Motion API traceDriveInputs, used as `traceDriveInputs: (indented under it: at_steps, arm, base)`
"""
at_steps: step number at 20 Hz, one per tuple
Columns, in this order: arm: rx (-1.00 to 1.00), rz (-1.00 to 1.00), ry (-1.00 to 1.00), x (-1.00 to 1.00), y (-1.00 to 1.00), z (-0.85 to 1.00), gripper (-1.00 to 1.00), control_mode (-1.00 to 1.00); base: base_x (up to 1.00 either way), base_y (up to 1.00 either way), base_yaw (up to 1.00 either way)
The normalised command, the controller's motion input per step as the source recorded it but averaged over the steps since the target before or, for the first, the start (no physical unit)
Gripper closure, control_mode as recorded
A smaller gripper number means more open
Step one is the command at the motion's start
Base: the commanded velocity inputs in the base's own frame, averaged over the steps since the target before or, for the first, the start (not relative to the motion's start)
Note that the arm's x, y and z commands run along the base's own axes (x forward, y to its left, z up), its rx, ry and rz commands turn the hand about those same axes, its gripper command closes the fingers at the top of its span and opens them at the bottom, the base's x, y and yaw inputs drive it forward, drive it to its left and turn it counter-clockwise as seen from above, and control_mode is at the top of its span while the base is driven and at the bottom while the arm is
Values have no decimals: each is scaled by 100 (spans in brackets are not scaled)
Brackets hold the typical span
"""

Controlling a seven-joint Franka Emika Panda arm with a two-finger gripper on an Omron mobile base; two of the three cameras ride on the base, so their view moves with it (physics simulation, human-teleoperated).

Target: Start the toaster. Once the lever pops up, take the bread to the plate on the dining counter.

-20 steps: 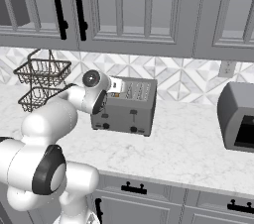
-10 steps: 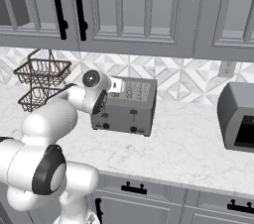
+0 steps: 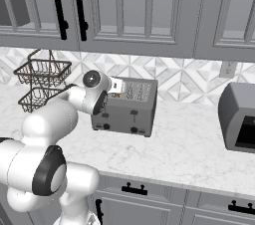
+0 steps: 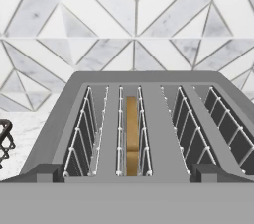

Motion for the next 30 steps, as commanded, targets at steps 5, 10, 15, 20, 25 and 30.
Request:
traceDriveInputs:
  at_steps: [5, 10, 15, 20, 25, 30]
  arm:
    - [0, 0, 0, 0, 0, 0, -100, -100]
    - [0, 0, 0, 0, 0, 0, -100, -100]
    - [0, 0, 0, 0, 0, 0, -100, -100]
    - [0, 0, 0, 0, 0, 0, -100, -100]
    - [0, 0, 0, 0, 0, 0, -100, -100]
    - [0, 0, 0, 0, 0, 0, -100, -100]
  base:
    - [0, 0, 0]
    - [0, 0, 0]
    - [0, 0, 0]
    - [0, 0, 0]
    - [0, 0, 0]
    - [0, 0, 0]
